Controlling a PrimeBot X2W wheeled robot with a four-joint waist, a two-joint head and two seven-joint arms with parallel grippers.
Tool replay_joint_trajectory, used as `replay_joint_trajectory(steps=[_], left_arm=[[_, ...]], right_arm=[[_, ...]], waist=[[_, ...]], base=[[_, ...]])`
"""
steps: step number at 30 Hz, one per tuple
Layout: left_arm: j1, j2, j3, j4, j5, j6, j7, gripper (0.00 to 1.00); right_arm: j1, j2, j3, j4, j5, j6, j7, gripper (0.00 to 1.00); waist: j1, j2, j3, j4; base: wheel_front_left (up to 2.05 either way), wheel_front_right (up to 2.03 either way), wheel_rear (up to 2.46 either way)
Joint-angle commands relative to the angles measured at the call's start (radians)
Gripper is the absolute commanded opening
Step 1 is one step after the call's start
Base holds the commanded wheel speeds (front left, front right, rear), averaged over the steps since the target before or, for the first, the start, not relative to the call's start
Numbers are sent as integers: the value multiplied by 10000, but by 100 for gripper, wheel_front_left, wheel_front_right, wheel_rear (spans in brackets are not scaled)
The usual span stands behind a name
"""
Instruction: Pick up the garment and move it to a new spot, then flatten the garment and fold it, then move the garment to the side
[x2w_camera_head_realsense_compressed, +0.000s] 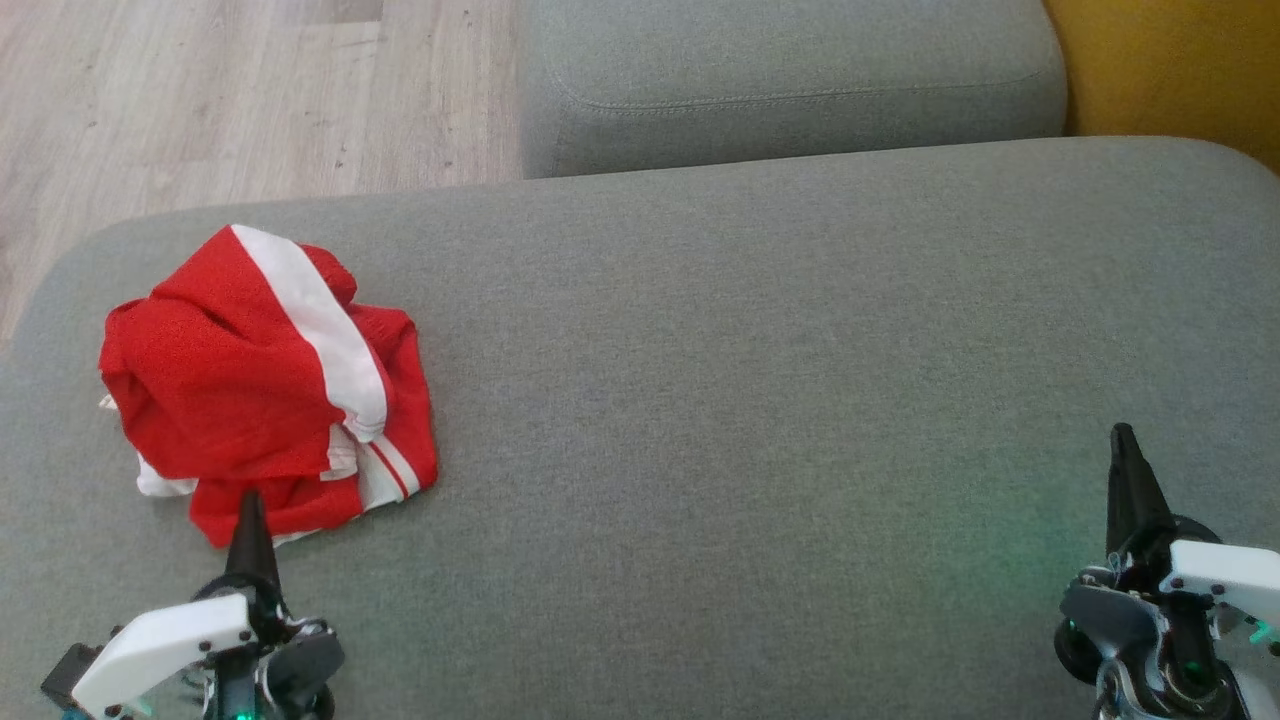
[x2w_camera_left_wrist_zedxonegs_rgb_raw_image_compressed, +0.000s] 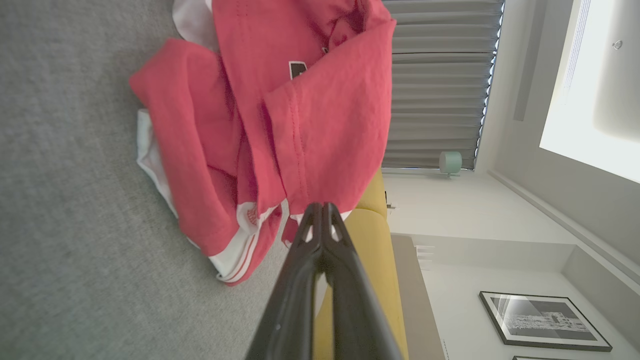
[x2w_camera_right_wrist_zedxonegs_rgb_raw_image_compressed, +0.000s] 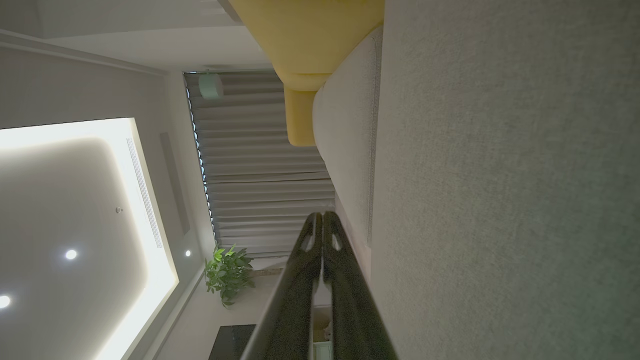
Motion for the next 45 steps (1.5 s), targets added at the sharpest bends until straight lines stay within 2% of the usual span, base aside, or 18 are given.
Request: replay_joint_trajectory(steps=[1, 8, 9, 10, 34, 42, 45], left_arm=[[-504, 191, 327, -280, -54, -71, 32, 0], [-504, 191, 327, -280, -54, -71, 32, 0], [-1, 0, 0, -1, 1, 0, -1, 0], [13, -13, -7, 71, 4, 4, -7, 100], [251, -16, -84, -272, 494, -8, -674, 100], [245, -2, 61, -407, 819, 6, -882, 100], [221, 4, 90, -481, 1269, 166, -971, 100]], right_arm=[[-521, -160, 208, -320, 70, 134, 58, 0], [-521, -160, 209, -320, 70, 134, 58, 0], [-1, 0, 1, -2, 0, 0, -1, 0], [13, 11, 6, 70, -4, -7, -7, 100], [112, 20, 329, -208, -747, -4, -670, 100], [62, 7, 402, -304, -1633, 6, -876, 100], [50, 2, 449, -286, -2126, 10, -965, 100]], waist=[[0, 0, 0, 0], [0, 0, 0, 0], [0, 0, 0, 0], [0, 0, 0, 0], [0, 0, -14, 58], [0, 0, -23, 67], [0, 0, -23, 71]], base=[[0, 0, 0], [0, 0, 0], [0, 0, 0], [0, 0, 0], [0, 0, 0], [0, 0, 0], [0, 0, 0]])
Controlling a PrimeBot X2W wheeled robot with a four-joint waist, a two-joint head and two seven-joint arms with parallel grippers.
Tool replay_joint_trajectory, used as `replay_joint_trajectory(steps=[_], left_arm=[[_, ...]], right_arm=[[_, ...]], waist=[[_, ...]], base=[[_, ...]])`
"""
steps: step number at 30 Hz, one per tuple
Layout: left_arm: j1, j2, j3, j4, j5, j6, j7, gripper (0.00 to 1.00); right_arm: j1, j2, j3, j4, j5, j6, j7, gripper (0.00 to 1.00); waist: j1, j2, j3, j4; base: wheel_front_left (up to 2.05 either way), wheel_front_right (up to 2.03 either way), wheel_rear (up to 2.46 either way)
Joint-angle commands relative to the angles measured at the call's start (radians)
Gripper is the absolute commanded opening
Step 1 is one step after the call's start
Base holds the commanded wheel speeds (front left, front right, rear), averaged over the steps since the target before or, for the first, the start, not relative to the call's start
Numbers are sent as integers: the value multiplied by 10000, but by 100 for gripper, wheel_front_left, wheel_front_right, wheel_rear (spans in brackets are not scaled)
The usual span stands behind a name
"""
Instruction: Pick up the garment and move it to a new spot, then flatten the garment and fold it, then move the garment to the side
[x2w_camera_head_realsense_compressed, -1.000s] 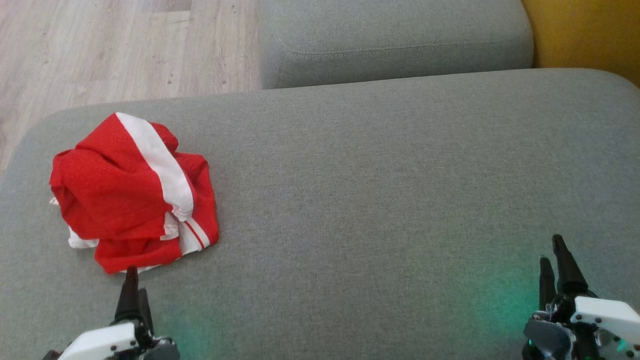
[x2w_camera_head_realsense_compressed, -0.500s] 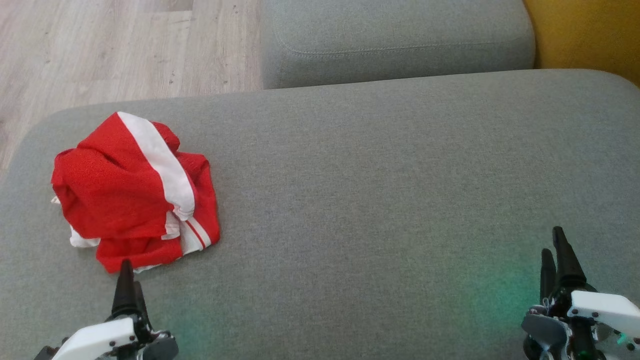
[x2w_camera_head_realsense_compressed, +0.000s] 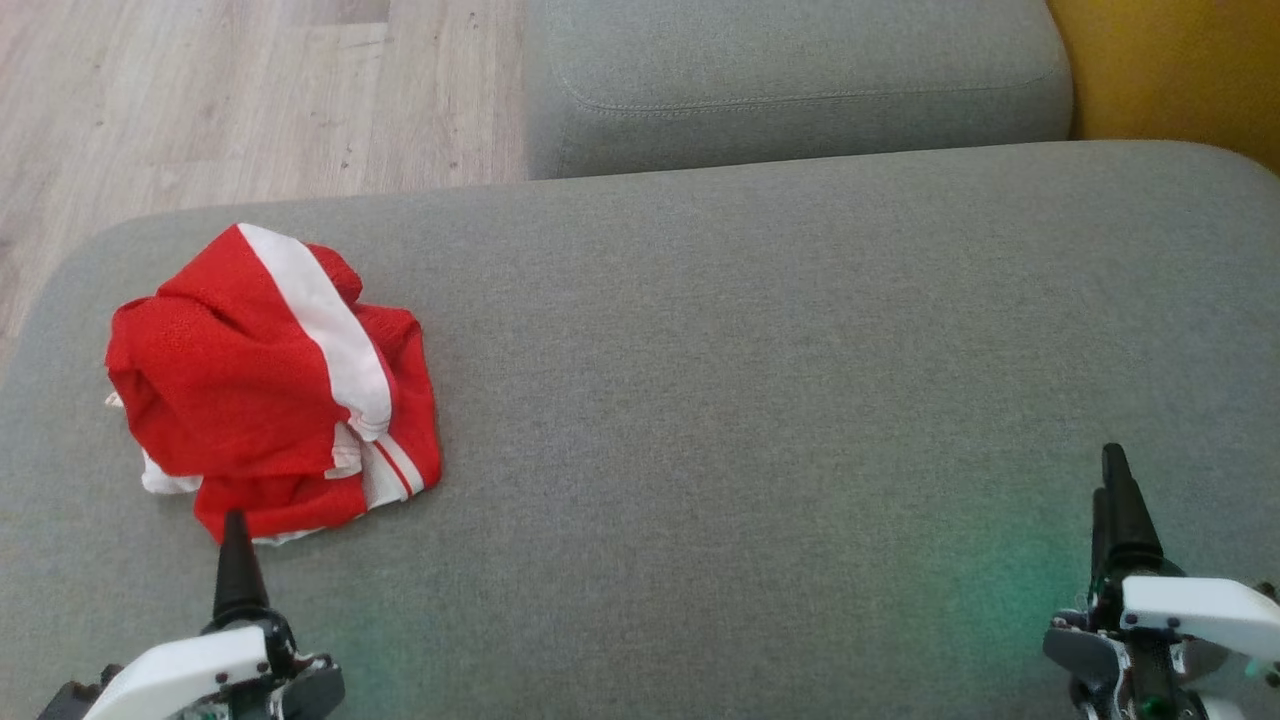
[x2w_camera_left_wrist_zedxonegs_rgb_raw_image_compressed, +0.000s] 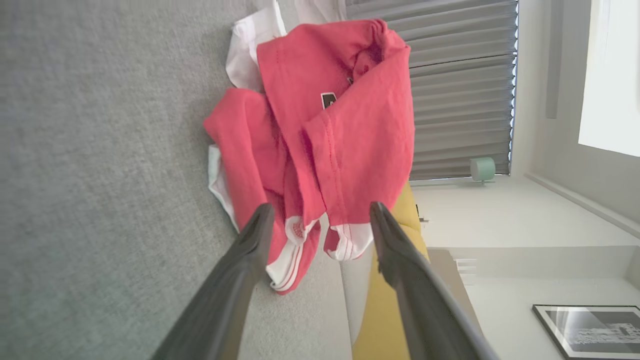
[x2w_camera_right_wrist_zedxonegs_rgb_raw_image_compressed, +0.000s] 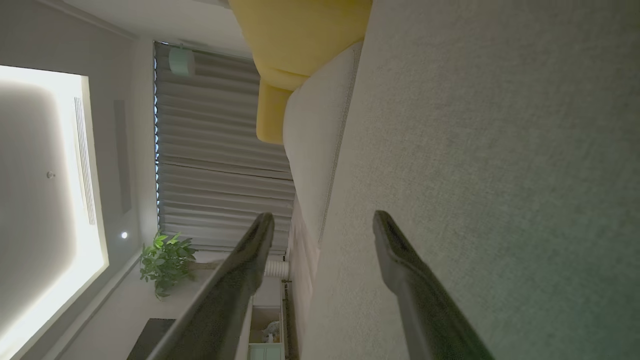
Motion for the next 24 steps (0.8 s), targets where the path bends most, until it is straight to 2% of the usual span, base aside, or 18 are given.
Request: replay_joint_trajectory(steps=[1, 13, 24], left_arm=[[-362, 116, 187, -417, 217, 104, -121, 100], [-518, 140, 178, -1351, 1904, 532, -478, 100], [-447, 162, -511, -2072, 4104, 852, -805, 100]], right_arm=[[-509, -115, 94, -376, -350, 45, -114, 100], [-661, -136, 149, -1170, -3318, 62, -469, 100], [-586, -155, 566, -1794, -5781, 77, -793, 100]], waist=[[0, 0, 3, -1], [0, 0, 73, 66], [0, 0, 81, 45]], base=[[0, 0, 0], [0, 0, 0], [0, 0, 0]])
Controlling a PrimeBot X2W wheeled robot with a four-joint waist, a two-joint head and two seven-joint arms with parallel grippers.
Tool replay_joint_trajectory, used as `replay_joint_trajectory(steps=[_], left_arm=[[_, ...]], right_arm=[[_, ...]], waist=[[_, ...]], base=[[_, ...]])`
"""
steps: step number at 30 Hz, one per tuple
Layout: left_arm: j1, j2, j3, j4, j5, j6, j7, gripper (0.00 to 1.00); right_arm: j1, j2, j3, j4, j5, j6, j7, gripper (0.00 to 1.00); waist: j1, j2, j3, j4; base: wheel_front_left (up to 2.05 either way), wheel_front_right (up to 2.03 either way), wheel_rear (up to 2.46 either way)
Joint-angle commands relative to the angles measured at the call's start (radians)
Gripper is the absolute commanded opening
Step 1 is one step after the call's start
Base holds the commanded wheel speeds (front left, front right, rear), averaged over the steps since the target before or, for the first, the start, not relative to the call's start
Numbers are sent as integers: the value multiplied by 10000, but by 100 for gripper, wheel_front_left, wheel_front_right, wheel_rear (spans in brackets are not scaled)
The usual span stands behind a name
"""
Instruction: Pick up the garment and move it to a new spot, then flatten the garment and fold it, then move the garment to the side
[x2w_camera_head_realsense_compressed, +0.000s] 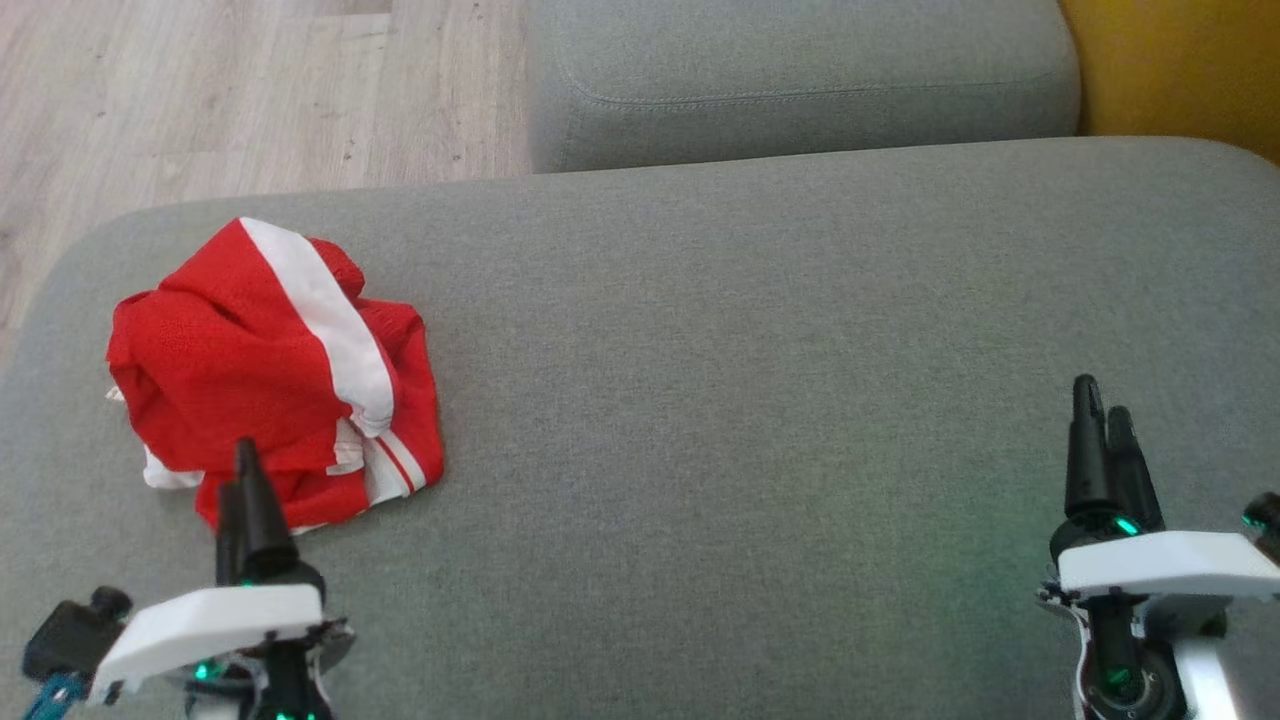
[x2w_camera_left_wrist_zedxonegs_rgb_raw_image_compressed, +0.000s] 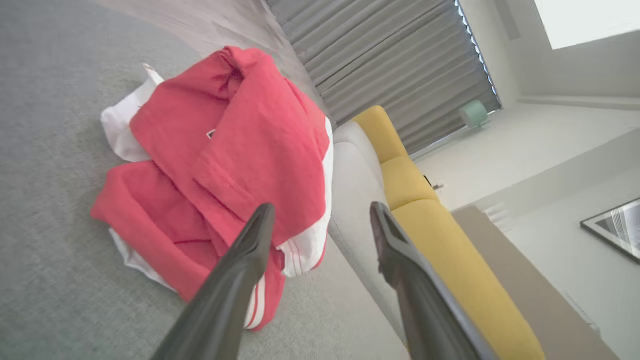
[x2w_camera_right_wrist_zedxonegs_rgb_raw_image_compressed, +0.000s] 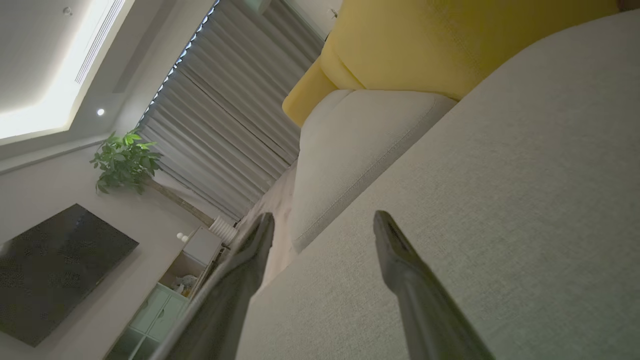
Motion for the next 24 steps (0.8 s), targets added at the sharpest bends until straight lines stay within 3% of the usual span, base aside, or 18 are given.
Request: replay_joint_trajectory(steps=[1, 12, 24], left_arm=[[-411, 116, -1, -443, 402, 49, -72, 100], [-509, 138, -849, -638, 3196, -69, -399, 100], [-594, 269, -1672, -725, 5330, -3, -726, 100]], right_arm=[[-441, -134, 171, -464, -453, 74, -168, 100], [-484, -153, 542, -713, -2431, 89, -493, 100], [-488, -172, 834, -952, -4213, 104, -818, 100]], waist=[[0, 0, 1, -18], [0, 0, 41, -79], [0, 0, 111, -75]], base=[[0, 0, 0], [0, 0, 0], [0, 0, 0]])
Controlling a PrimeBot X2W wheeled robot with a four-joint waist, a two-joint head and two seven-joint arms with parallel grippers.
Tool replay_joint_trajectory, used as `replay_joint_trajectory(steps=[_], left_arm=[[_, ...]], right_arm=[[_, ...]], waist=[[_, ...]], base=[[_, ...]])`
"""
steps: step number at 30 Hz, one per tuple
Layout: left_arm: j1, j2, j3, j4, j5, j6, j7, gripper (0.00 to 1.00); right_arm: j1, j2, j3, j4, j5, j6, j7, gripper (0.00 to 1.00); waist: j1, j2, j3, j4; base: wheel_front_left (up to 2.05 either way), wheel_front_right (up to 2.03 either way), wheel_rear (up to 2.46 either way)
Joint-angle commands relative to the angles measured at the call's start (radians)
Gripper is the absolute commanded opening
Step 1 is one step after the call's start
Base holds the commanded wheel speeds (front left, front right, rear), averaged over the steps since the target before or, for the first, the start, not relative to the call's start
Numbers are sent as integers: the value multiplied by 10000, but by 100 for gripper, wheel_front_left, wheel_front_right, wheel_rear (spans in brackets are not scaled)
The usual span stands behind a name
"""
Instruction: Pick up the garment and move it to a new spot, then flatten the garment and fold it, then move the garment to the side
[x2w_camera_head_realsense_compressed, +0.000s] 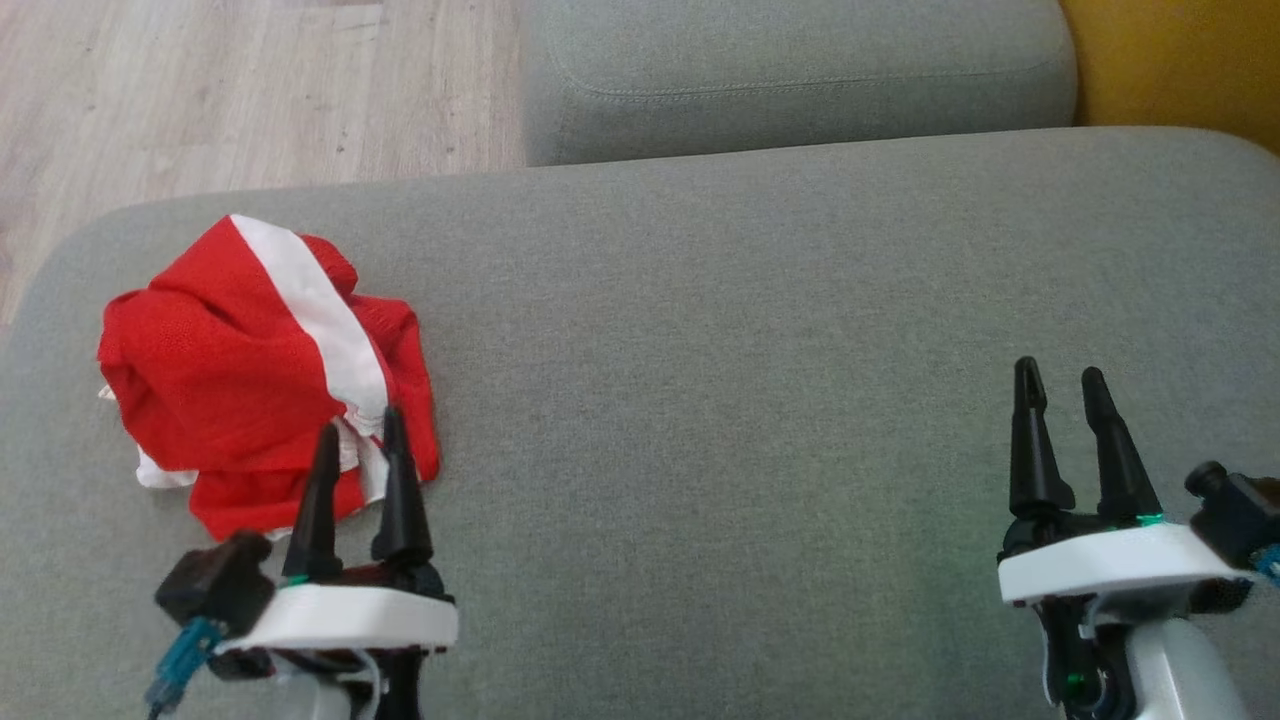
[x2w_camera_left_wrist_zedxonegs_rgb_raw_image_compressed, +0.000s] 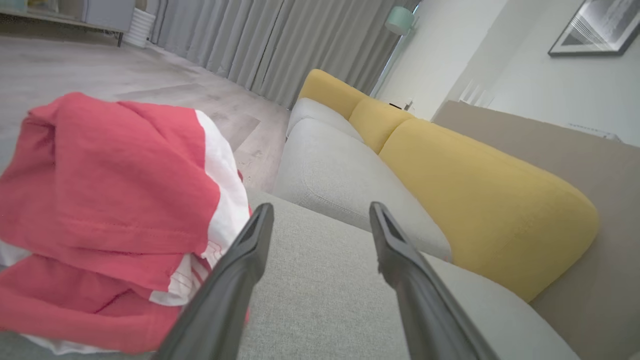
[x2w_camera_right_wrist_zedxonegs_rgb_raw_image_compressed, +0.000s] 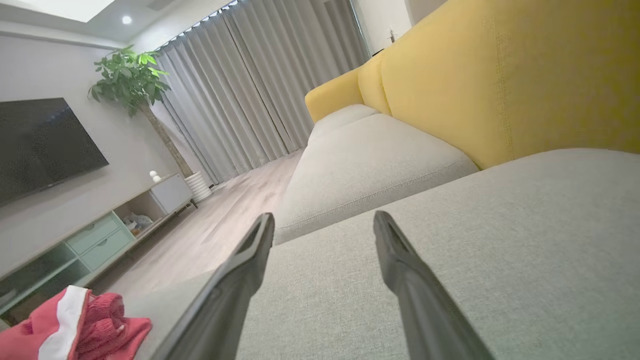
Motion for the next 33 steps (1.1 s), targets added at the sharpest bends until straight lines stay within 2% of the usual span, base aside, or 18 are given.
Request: replay_joint_trajectory(steps=[1, 5, 13, 22, 33], left_arm=[[-591, 163, 26, -404, 471, 68, -135, 100], [-707, 367, -459, -336, 1364, 364, -283, 100], [-832, 680, -1041, -240, 2347, 846, -521, 100], [-849, 780, -1410, -74, 3053, 1099, -788, 100], [-1023, 1036, -2004, 65, 4566, 1532, -1085, 100]], right_arm=[[-488, -151, 225, -435, -437, 92, -151, 100], [-501, -160, 338, -430, -1263, 98, -299, 100], [-520, -174, 506, -429, -2491, 109, -535, 100], [-485, -190, 561, -514, -3724, 121, -800, 100], [-462, -207, 612, -747, -5398, 135, -1095, 100]], waist=[[0, 0, 14, 19], [0, 0, 29, 54], [0, 0, 51, 55], [0, 0, 78, 56], [0, 0, 65, 78]], base=[[0, 0, 0], [0, 0, 0], [0, 0, 0], [0, 0, 0], [0, 0, 0]])
